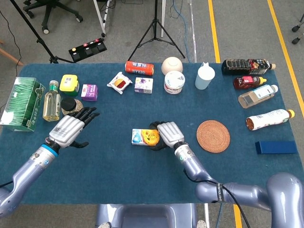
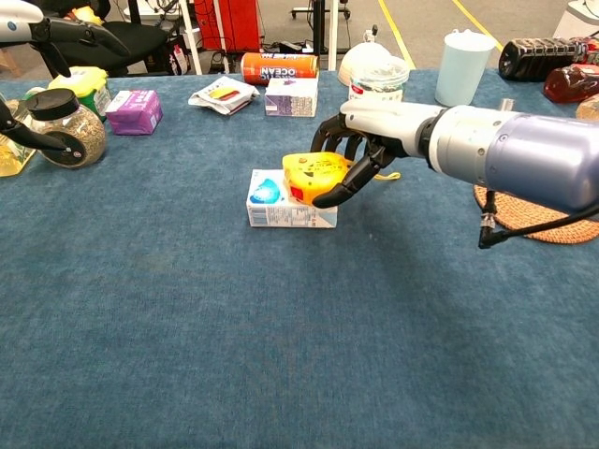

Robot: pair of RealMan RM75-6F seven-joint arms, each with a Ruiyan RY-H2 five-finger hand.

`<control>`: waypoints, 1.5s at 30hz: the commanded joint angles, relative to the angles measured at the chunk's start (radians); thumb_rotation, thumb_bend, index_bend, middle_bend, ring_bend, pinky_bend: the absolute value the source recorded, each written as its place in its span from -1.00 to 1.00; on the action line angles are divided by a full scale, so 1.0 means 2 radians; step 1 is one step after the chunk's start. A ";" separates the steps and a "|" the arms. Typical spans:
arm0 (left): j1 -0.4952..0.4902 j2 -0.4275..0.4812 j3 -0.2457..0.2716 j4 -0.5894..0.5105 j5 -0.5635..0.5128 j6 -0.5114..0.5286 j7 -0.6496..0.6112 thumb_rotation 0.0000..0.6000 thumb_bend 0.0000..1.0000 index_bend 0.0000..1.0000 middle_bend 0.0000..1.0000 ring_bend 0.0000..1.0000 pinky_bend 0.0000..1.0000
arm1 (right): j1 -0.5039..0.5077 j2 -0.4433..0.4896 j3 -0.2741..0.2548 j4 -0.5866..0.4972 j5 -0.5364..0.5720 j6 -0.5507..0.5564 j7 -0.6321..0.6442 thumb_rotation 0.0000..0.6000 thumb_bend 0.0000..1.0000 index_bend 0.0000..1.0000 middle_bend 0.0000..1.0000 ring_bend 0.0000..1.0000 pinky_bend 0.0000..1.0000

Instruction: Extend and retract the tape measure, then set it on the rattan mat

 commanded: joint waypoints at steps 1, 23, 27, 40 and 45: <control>0.001 0.000 0.000 0.001 0.000 0.000 -0.001 1.00 -0.66 -0.87 -0.91 -1.00 -0.60 | 0.001 -0.002 -0.001 0.002 0.000 0.003 -0.002 0.35 -0.59 -0.44 -0.40 -0.31 -0.29; 0.012 -0.001 -0.001 0.010 0.007 -0.007 -0.011 1.00 -0.65 -0.87 -0.91 -1.00 -0.60 | -0.005 -0.031 0.003 0.031 -0.010 0.020 0.014 0.35 -0.49 -0.11 -0.13 0.06 0.20; 0.013 -0.001 -0.001 0.010 0.008 -0.008 -0.011 1.00 -0.65 -0.87 -0.91 -1.00 -0.60 | -0.009 -0.029 0.005 0.033 -0.017 0.015 0.026 0.35 -0.47 -0.03 -0.06 0.13 0.29; 0.007 -0.005 -0.009 -0.001 0.007 -0.016 -0.004 1.00 -0.65 -0.75 -0.90 -0.97 -0.54 | -0.036 0.007 0.007 -0.004 -0.076 0.007 0.099 0.35 -0.45 0.02 -0.01 0.21 0.34; -0.001 -0.008 -0.015 -0.005 0.005 -0.027 -0.010 1.00 -0.65 -0.64 -0.82 -0.87 -0.43 | -0.046 0.021 0.005 -0.024 -0.100 0.009 0.121 0.35 -0.45 0.02 -0.01 0.21 0.34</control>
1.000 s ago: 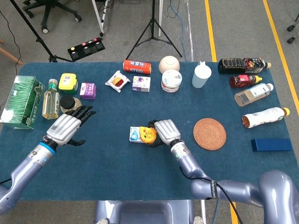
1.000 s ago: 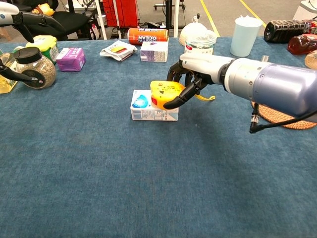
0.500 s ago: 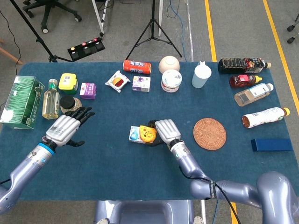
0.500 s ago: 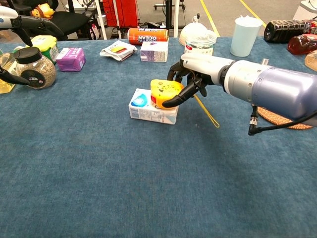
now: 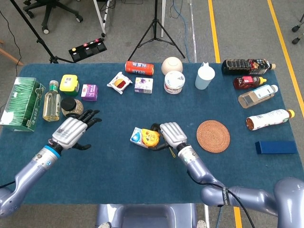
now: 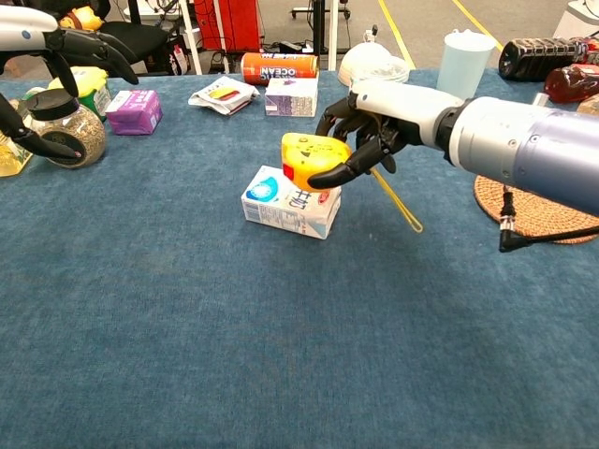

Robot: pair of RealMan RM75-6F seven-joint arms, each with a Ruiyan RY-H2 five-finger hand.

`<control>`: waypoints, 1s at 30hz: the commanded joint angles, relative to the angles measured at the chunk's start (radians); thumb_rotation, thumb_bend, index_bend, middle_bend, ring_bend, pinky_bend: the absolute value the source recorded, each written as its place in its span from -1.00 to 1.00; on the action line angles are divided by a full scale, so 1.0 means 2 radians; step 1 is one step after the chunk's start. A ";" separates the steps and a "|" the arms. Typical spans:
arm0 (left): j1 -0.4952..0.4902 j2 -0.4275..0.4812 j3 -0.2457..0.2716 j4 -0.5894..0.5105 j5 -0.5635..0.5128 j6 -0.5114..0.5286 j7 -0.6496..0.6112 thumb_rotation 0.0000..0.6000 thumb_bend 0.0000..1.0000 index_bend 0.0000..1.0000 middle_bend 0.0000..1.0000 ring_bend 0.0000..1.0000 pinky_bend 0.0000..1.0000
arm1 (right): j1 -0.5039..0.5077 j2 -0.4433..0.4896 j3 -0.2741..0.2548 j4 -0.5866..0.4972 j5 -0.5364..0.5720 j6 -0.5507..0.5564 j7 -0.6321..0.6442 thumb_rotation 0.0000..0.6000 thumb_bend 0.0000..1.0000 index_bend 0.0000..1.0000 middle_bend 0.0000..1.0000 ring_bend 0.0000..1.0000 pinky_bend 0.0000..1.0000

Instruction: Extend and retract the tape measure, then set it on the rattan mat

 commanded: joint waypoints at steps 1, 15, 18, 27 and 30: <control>-0.007 -0.001 -0.004 -0.002 -0.003 -0.011 -0.004 1.00 -0.65 -0.63 -0.80 -0.85 -0.42 | -0.007 0.009 -0.002 -0.012 -0.014 0.000 0.013 0.35 -0.45 0.02 -0.01 0.21 0.34; -0.089 0.000 -0.048 -0.004 -0.027 -0.139 -0.096 1.00 -0.65 -0.46 -0.47 -0.47 -0.14 | -0.035 0.037 -0.017 -0.051 -0.086 0.015 0.067 0.35 -0.45 0.02 -0.01 0.22 0.34; -0.105 -0.003 -0.054 0.005 -0.029 -0.166 -0.120 1.00 -0.65 -0.45 -0.34 -0.31 0.00 | -0.038 0.039 -0.019 -0.053 -0.095 0.018 0.072 0.36 -0.45 0.02 -0.01 0.22 0.34; -0.140 -0.029 -0.065 0.042 -0.028 -0.220 -0.173 1.00 -0.65 -0.45 -0.25 -0.26 -0.01 | -0.046 0.045 -0.019 -0.057 -0.114 0.025 0.089 0.35 -0.45 0.02 -0.01 0.23 0.34; -0.149 -0.034 -0.069 0.046 -0.031 -0.234 -0.191 1.00 -0.64 -0.45 -0.29 -0.47 -0.27 | -0.048 0.047 -0.018 -0.056 -0.117 0.025 0.094 0.35 -0.45 0.02 -0.01 0.23 0.34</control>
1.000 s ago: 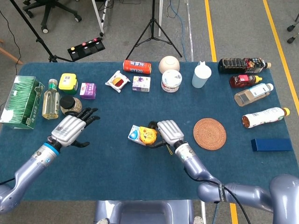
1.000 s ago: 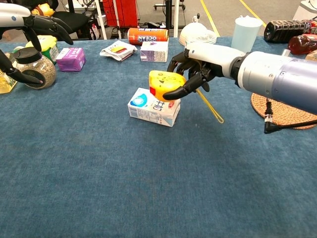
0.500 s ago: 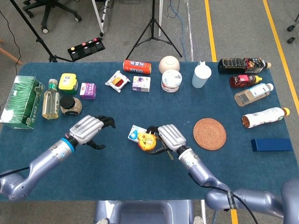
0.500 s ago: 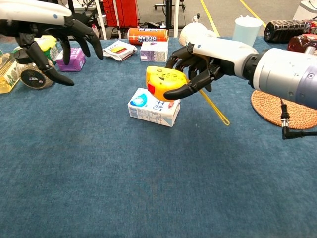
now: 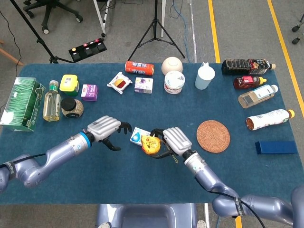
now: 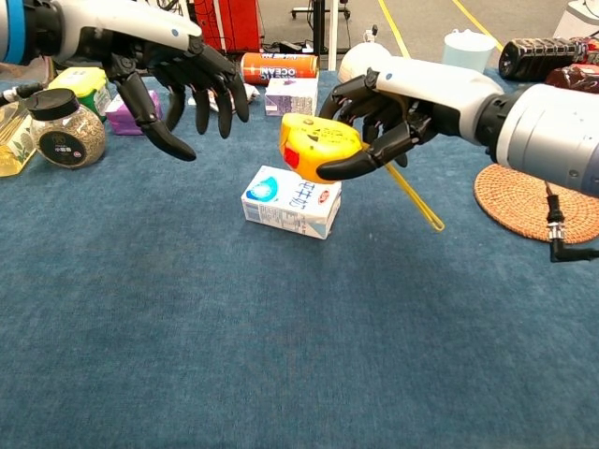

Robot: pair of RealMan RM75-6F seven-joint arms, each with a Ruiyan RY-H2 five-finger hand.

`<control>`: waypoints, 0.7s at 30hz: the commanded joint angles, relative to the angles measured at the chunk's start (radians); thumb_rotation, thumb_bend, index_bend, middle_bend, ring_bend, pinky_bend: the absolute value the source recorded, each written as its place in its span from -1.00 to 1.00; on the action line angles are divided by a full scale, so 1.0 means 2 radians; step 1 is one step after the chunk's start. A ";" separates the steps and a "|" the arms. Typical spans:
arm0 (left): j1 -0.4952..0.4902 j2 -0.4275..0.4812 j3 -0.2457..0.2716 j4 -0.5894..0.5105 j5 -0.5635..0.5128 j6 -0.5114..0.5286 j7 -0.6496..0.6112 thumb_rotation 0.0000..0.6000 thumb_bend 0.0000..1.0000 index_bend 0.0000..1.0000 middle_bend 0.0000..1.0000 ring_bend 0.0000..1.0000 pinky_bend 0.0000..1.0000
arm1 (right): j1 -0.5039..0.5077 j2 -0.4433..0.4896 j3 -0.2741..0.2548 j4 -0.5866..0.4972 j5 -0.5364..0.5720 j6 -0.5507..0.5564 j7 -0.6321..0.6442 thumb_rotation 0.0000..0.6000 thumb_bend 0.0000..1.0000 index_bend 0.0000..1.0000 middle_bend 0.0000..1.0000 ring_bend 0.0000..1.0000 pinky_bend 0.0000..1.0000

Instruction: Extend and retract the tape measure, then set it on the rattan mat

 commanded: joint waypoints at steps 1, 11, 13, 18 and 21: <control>-0.010 -0.007 -0.006 0.006 -0.003 -0.015 -0.022 1.00 -0.63 -0.45 -0.34 -0.55 -0.34 | -0.002 0.002 0.001 0.000 -0.003 0.001 0.005 0.35 -0.45 0.02 -0.01 0.23 0.34; -0.019 -0.020 -0.022 0.023 0.006 -0.030 -0.077 1.00 -0.62 -0.45 -0.47 -0.68 -0.42 | -0.008 0.007 0.002 0.000 -0.020 0.004 0.029 0.35 -0.45 0.02 -0.01 0.23 0.34; -0.020 -0.022 -0.024 0.025 0.007 -0.030 -0.084 1.00 -0.62 -0.45 -0.47 -0.68 -0.42 | -0.008 0.007 0.002 0.000 -0.021 0.004 0.032 0.35 -0.45 0.02 -0.01 0.23 0.34; -0.022 -0.032 -0.027 0.033 0.013 -0.030 -0.104 1.00 -0.61 -0.45 -0.47 -0.68 -0.41 | -0.009 0.007 0.002 0.000 -0.025 0.004 0.035 0.35 -0.45 0.02 -0.01 0.23 0.34; -0.024 -0.038 -0.029 0.037 0.015 -0.031 -0.113 1.00 -0.62 -0.45 -0.47 -0.68 -0.42 | -0.010 0.008 0.002 0.000 -0.026 0.005 0.038 0.34 -0.45 0.02 -0.01 0.23 0.34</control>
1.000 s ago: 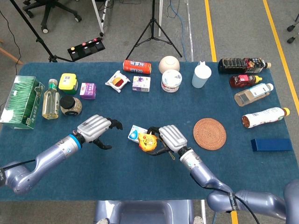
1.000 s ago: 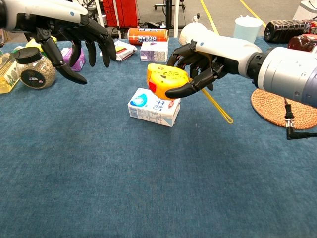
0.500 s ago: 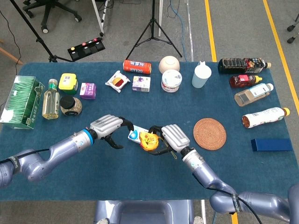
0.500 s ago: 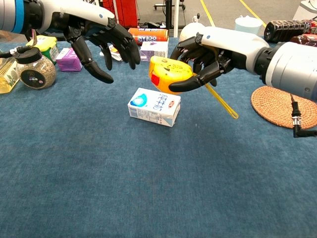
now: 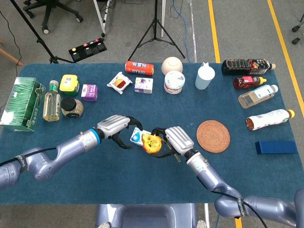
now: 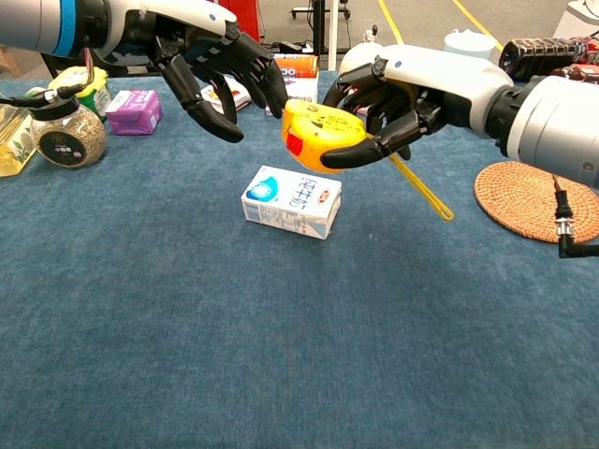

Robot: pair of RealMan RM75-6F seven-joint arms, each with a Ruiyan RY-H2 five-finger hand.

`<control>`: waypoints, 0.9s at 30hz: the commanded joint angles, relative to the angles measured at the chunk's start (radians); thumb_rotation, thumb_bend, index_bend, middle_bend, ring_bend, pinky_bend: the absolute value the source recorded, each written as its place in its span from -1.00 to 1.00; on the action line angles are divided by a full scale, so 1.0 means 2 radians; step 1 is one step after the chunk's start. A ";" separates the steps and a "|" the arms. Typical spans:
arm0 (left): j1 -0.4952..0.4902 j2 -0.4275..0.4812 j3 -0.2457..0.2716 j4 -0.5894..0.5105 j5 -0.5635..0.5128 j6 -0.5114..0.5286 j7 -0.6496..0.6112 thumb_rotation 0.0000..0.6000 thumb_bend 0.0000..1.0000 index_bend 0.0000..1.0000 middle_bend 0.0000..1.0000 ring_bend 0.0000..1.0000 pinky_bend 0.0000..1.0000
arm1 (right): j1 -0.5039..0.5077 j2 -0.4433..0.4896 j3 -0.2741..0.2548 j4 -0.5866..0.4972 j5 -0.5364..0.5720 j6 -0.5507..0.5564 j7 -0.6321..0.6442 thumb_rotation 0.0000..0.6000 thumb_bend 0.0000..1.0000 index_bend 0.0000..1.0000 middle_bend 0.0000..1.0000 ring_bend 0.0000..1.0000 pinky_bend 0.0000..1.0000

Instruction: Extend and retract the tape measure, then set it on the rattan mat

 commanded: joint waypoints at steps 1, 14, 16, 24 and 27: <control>-0.003 -0.008 -0.003 0.005 0.002 0.000 -0.009 1.00 -0.62 -0.45 -0.47 -0.68 -0.42 | -0.001 0.001 0.001 -0.001 -0.001 0.001 0.003 0.35 -0.45 0.02 -0.01 0.23 0.34; -0.013 -0.023 -0.002 0.019 0.014 -0.005 -0.037 1.00 -0.62 -0.44 -0.47 -0.68 -0.41 | -0.001 0.002 0.004 0.002 -0.001 -0.002 0.007 0.35 -0.45 0.02 -0.01 0.24 0.34; -0.013 -0.025 -0.001 0.021 0.016 -0.003 -0.038 1.00 -0.62 -0.44 -0.47 -0.68 -0.42 | -0.001 0.003 0.004 0.001 -0.001 -0.002 0.007 0.35 -0.45 0.02 -0.01 0.24 0.34; -0.015 -0.029 0.000 0.025 0.017 -0.001 -0.049 1.00 -0.62 -0.44 -0.47 -0.68 -0.41 | -0.001 0.004 0.004 -0.002 -0.002 -0.003 0.007 0.36 -0.45 0.02 -0.01 0.25 0.34; -0.016 -0.031 0.001 0.027 0.018 0.001 -0.050 1.00 -0.62 -0.44 -0.47 -0.68 -0.42 | -0.001 0.004 0.005 -0.002 -0.002 -0.003 0.007 0.36 -0.45 0.02 -0.01 0.24 0.34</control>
